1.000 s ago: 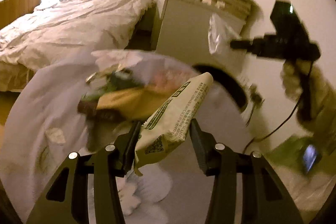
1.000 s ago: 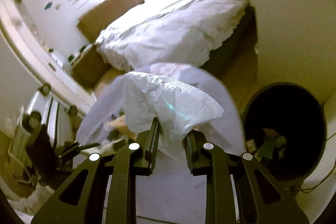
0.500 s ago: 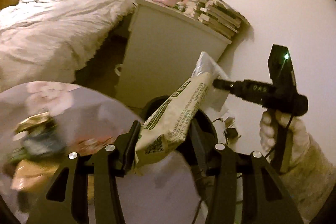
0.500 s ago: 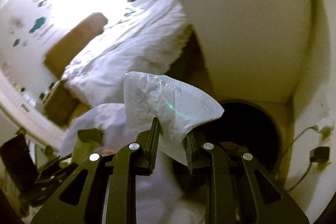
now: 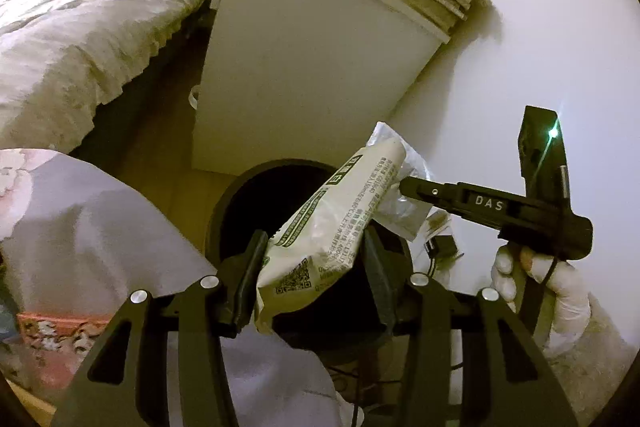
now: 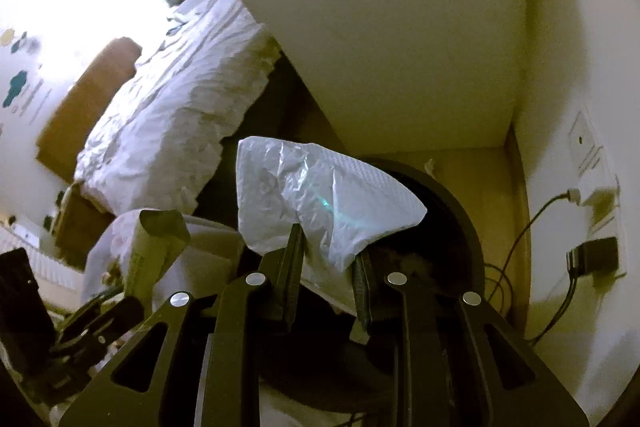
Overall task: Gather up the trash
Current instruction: 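Carry the snack bag and foam wrapper to the bin and release both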
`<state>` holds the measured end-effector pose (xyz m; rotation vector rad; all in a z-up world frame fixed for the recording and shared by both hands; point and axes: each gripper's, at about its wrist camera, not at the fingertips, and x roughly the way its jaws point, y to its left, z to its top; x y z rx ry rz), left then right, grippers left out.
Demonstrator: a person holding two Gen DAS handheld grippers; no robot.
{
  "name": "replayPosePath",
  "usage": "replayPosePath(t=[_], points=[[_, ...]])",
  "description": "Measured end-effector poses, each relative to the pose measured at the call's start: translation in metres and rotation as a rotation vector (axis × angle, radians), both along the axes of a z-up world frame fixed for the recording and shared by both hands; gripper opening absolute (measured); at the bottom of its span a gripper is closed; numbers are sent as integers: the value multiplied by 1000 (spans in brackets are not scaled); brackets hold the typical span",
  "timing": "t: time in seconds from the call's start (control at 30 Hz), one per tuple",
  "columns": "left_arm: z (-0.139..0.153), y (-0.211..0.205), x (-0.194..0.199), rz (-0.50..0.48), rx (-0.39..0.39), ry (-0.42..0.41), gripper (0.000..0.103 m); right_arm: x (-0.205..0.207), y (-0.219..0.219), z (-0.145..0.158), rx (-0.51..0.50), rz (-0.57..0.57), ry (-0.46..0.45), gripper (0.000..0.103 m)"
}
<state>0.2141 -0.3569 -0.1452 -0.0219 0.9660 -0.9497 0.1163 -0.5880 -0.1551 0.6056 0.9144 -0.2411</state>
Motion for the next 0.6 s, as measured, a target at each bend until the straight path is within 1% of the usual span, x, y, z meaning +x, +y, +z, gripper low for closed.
replayPosePath(t=[0.13,0.2,0.23,0.27,0.3,0.33,0.37,0.43,0.6], points=[[-8,-12,4,-8,24,11,49,0,-7,-12,19,-10,15,23],[-10,-21,6,-12,39,11,53,0,-9,-14,27,-17,19,24],[-10,-24,7,-16,43,8,53,-1,-10,-15,33,-22,21,27],[-10,-27,7,-22,51,1,57,-1,-11,-16,39,-27,25,28],[-9,-31,7,-27,58,-8,68,-1,-13,-15,38,-29,28,28],[-8,-32,6,-28,60,-15,74,-1,-14,-15,32,-37,30,38],[-6,-32,5,-28,54,-27,80,-2,-15,-14,31,-41,24,51],[-3,-31,2,-33,45,-42,80,-5,-16,-12,35,-51,13,60],[5,-21,-8,-37,46,-58,80,-13,-7,-4,49,-44,-10,61]])
